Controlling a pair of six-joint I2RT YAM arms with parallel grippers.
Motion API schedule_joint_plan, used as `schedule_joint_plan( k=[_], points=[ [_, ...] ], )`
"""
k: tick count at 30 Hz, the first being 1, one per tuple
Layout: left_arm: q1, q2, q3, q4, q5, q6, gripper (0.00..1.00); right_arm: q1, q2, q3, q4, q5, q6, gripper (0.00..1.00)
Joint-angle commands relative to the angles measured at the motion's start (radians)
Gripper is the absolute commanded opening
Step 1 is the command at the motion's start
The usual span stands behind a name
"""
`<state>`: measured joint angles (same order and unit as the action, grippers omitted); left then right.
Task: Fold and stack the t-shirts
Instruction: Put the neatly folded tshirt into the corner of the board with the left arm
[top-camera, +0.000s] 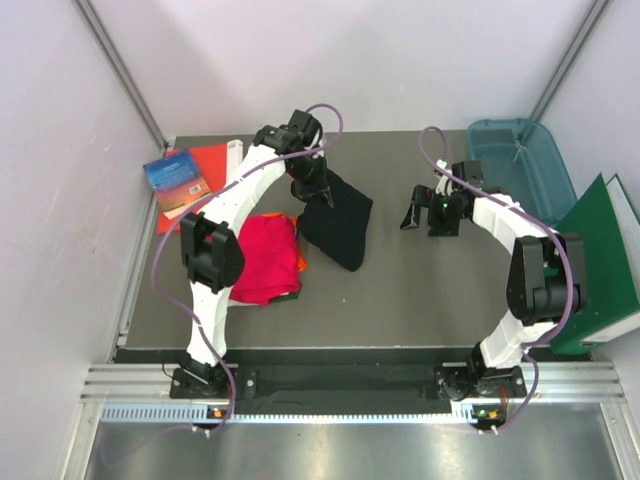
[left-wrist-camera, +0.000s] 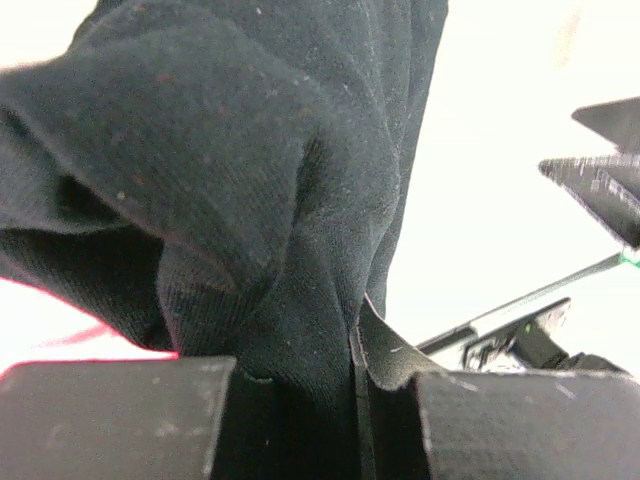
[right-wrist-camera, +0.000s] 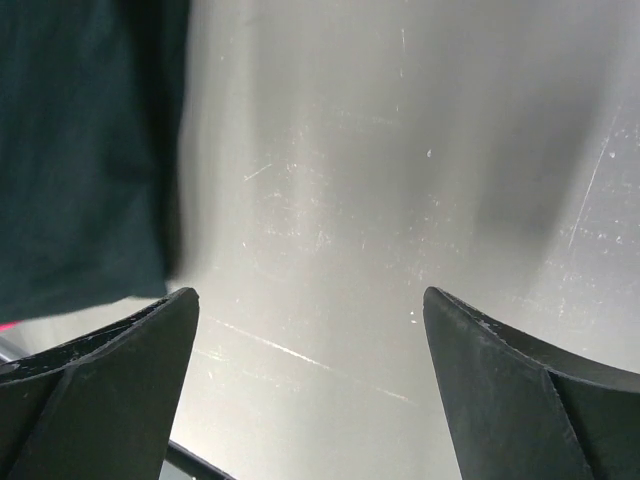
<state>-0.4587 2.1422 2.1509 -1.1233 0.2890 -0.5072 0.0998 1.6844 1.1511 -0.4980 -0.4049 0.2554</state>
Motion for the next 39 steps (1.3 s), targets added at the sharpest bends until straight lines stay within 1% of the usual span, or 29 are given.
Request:
schedule_joint_plan(
  k=[1,2,4,5,6,8,9,13,15,17,19,23,26,29,31,34,37,39],
  points=[
    [0.014,-0.120,0.040,-0.165,-0.034,0.036,0.00,-0.003,-0.022,-0.001,0.033,-0.009,0.002,0.94],
    [0.018,-0.134,0.032,-0.185,-0.053,0.032,0.00,-0.003,-0.022,-0.001,0.035,-0.011,0.004,0.94],
    [0.051,-0.195,-0.034,-0.233,-0.094,0.016,0.00,-0.003,-0.020,-0.002,0.036,-0.015,0.004,0.94],
    [0.067,-0.220,-0.071,-0.236,-0.093,-0.002,0.00,-0.003,-0.022,-0.004,0.038,-0.017,0.005,0.94],
    [0.112,-0.276,-0.156,-0.231,-0.082,-0.011,0.00,-0.003,-0.023,-0.004,0.039,-0.018,0.005,0.94],
    [0.155,-0.339,-0.239,-0.207,-0.053,-0.020,0.00,-0.003,-0.022,-0.007,0.041,-0.023,0.007,0.94],
    [0.190,-0.397,-0.299,-0.199,-0.050,-0.022,0.00,-0.002,-0.020,-0.008,0.039,-0.023,0.007,0.94],
    [0.248,-0.499,-0.387,-0.217,-0.103,-0.019,0.00,0.000,-0.012,-0.010,0.044,-0.028,0.007,0.94],
    [0.281,-0.542,-0.463,-0.221,-0.128,-0.021,0.00,0.003,-0.008,-0.007,0.047,-0.034,0.008,0.94],
    [0.311,-0.561,-0.540,-0.211,-0.131,-0.013,0.00,0.006,-0.002,-0.002,0.046,-0.038,0.010,0.94],
    [0.325,-0.581,-0.585,-0.207,-0.140,-0.007,0.00,0.009,0.008,0.002,0.042,-0.043,0.008,0.95],
    [0.386,-0.611,-0.722,-0.167,-0.194,-0.002,0.00,0.014,0.009,0.004,0.041,-0.046,0.007,0.94],
    [0.434,-0.617,-0.782,-0.127,-0.197,0.024,0.00,0.017,0.012,0.004,0.041,-0.051,0.005,0.95],
    [0.453,-0.601,-0.787,-0.086,-0.220,0.047,0.00,0.021,0.017,0.007,0.038,-0.054,0.005,0.95],
    [0.486,-0.591,-0.772,-0.066,-0.228,0.055,0.00,0.023,0.020,0.007,0.036,-0.055,0.005,0.95],
    [0.514,-0.565,-0.700,-0.052,-0.228,0.062,0.00,0.026,0.023,0.009,0.033,-0.055,0.001,0.95],
    [0.519,-0.532,-0.623,-0.049,-0.231,0.068,0.00,0.028,0.029,0.009,0.030,-0.058,0.001,0.95],
    [0.519,-0.510,-0.567,-0.064,-0.200,0.064,0.00,0.028,0.034,0.010,0.027,-0.060,-0.001,0.95]
  ],
)
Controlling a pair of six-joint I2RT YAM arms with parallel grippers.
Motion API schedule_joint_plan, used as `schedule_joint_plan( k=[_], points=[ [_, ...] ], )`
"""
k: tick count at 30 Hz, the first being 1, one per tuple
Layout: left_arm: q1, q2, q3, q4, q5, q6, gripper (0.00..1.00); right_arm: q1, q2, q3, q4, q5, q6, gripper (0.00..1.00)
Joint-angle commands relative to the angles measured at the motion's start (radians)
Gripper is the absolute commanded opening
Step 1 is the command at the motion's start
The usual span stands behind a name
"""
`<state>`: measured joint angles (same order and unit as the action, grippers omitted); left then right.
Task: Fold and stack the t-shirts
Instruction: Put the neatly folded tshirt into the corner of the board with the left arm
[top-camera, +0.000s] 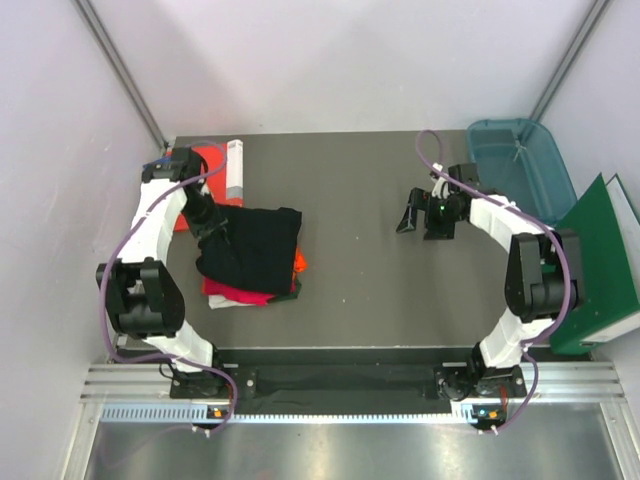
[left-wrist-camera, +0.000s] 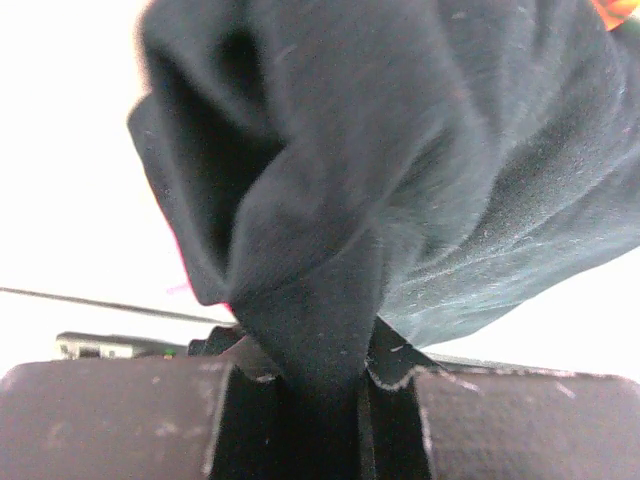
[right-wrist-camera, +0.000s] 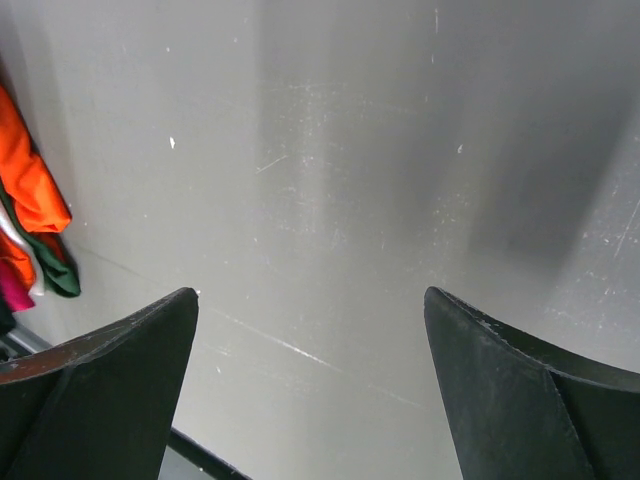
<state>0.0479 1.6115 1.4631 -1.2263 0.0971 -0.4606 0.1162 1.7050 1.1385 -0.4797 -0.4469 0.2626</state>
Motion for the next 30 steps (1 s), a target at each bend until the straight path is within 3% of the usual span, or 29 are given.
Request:
schedule_joint_plan(
  k=[1,10,12,13,16,21,22,26,29,30],
  points=[
    [0.013,0.021,0.124,0.057,0.004,0.023,0.00,0.014,0.016,0.026,0.007,-0.018,-0.010,0.95],
    [0.013,0.054,-0.062,0.016,-0.006,0.037,0.01,0.014,0.038,0.046,-0.016,-0.013,-0.020,0.95],
    [0.012,0.041,-0.104,0.004,-0.045,0.028,0.23,0.014,0.041,0.050,-0.020,-0.010,-0.023,0.95],
    [0.015,0.038,-0.109,-0.005,-0.087,0.014,0.56,0.014,0.039,0.049,-0.022,-0.010,-0.022,0.95],
    [0.017,0.005,-0.083,-0.041,-0.248,-0.033,0.99,0.016,0.039,0.046,-0.017,-0.012,-0.022,0.95],
    [0.014,-0.134,0.091,-0.038,-0.335,-0.072,0.99,0.022,0.035,0.046,-0.017,-0.015,-0.023,0.95],
    [0.012,-0.168,0.109,0.029,-0.320,-0.056,0.99,0.023,0.035,0.046,-0.016,-0.015,-0.023,0.95],
    [-0.008,-0.327,0.089,0.235,-0.106,-0.010,0.99,0.031,0.036,0.041,-0.013,-0.015,-0.023,0.95],
    [-0.045,-0.311,0.059,0.283,0.013,-0.007,0.99,0.034,0.038,0.043,-0.014,-0.013,-0.025,0.95],
    [-0.074,-0.299,0.046,0.293,0.088,-0.009,0.92,0.034,0.039,0.043,-0.014,-0.013,-0.023,0.95]
  ],
)
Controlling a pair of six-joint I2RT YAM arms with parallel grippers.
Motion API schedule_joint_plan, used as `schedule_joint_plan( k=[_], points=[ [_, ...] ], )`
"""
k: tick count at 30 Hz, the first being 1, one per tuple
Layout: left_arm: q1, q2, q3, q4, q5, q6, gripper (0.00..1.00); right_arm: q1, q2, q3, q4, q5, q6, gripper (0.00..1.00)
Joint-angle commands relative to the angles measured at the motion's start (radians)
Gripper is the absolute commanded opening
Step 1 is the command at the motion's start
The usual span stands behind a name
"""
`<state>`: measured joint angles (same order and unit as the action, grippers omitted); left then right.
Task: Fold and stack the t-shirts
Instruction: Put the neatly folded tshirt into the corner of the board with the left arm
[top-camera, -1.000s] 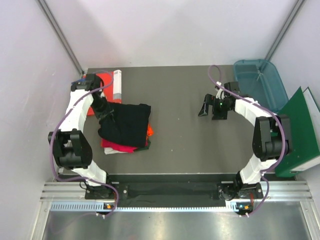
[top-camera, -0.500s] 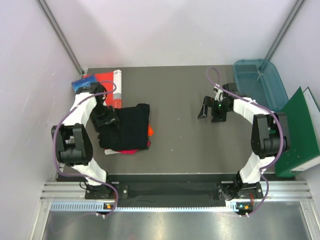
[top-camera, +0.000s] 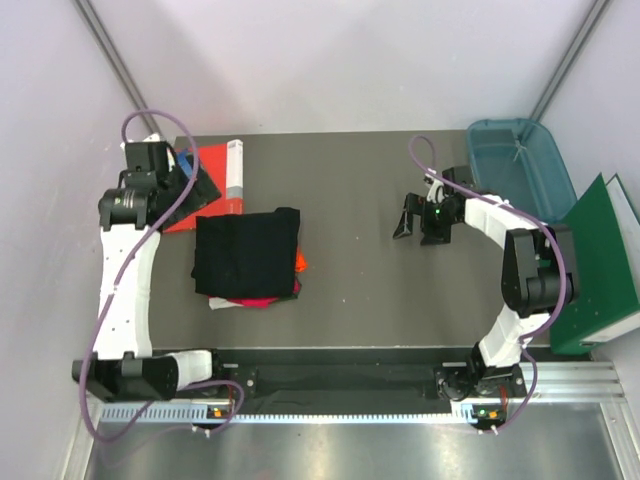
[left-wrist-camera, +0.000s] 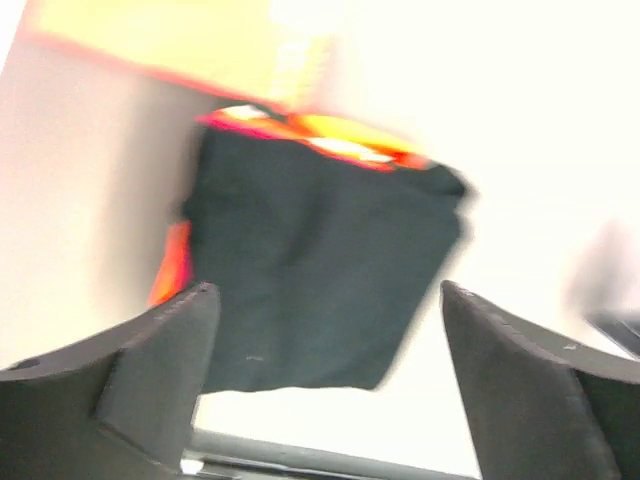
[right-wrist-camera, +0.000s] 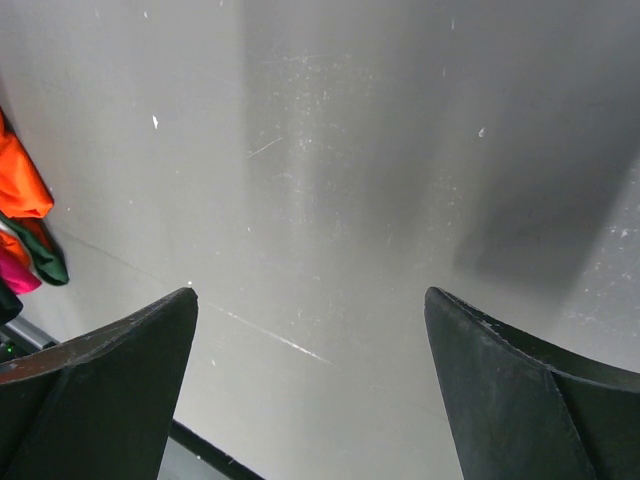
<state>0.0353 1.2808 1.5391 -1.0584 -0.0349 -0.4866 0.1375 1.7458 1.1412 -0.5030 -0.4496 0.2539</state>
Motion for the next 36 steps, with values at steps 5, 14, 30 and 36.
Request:
schedule_joint_plan(
  k=[5,14,30,36],
  points=[
    [-0.224,0.113,-0.166,0.248,0.363,-0.035,0.00,0.013,-0.005,0.043,0.003,-0.003,-0.018,0.95],
    [-0.541,0.443,-0.051,0.193,0.195,-0.056,0.00,0.013,-0.006,0.032,0.000,0.002,-0.019,0.95],
    [-0.552,0.718,-0.065,0.051,-0.095,-0.196,0.00,0.013,-0.015,0.041,-0.005,0.009,-0.025,0.96],
    [-0.444,0.648,-0.218,0.095,-0.103,-0.228,0.00,0.013,-0.019,0.040,-0.008,0.006,-0.027,0.96]
  ],
)
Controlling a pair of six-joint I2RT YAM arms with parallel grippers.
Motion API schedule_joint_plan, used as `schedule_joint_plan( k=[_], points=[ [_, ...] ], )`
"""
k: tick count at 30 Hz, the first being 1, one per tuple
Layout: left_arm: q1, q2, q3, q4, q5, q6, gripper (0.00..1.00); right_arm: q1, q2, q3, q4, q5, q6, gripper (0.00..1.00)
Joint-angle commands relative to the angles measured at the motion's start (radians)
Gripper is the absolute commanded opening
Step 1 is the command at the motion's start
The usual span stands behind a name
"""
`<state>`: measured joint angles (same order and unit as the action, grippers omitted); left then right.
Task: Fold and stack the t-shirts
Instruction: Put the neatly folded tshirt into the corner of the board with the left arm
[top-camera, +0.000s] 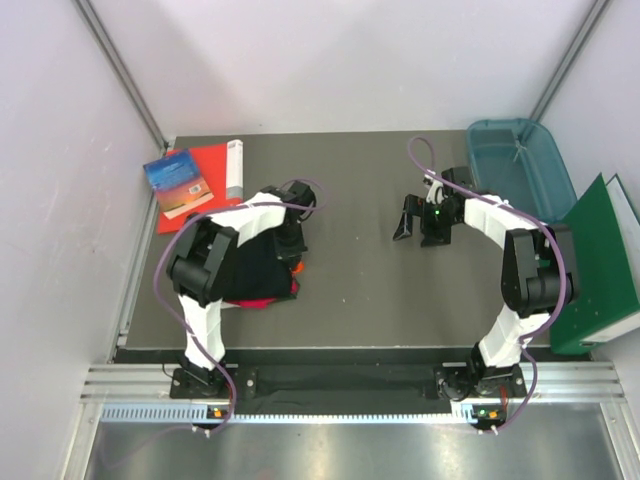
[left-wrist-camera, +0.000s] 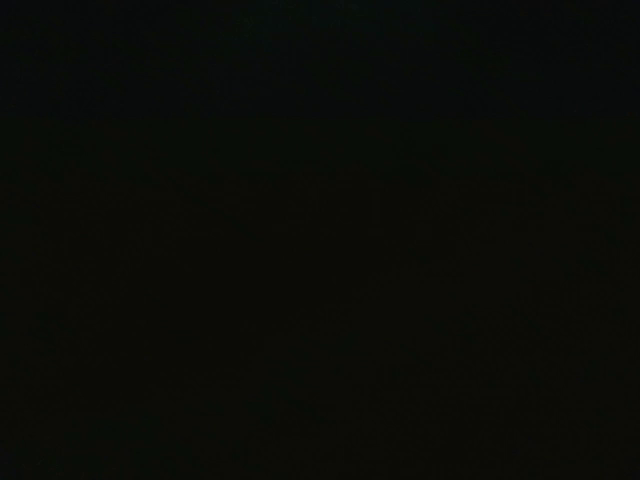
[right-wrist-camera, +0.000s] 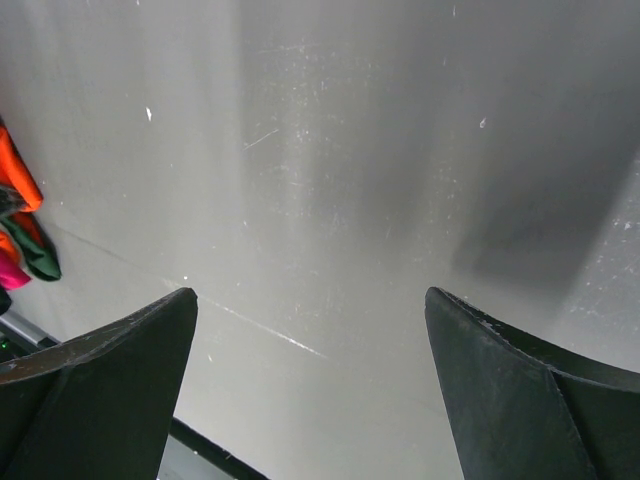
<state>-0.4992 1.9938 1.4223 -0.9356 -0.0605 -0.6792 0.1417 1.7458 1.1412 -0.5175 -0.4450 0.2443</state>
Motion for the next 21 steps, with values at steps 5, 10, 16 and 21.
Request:
schedule_joint_plan(
  k=[5,10,16,21],
  points=[
    [0.203,-0.141,-0.200,-0.025,-0.120,0.004,0.00,0.007,-0.009,0.040,0.013,-0.008,-0.014,0.96],
    [0.338,-0.228,-0.282,-0.045,-0.183,0.084,0.00,0.009,0.000,0.043,0.013,-0.014,-0.013,0.96],
    [0.453,-0.285,-0.319,-0.084,-0.223,0.147,0.00,0.009,0.008,0.046,0.013,-0.015,-0.013,0.96],
    [0.491,-0.328,-0.345,-0.160,-0.249,0.135,0.00,0.009,0.014,0.055,0.008,-0.015,-0.013,0.96]
  ],
)
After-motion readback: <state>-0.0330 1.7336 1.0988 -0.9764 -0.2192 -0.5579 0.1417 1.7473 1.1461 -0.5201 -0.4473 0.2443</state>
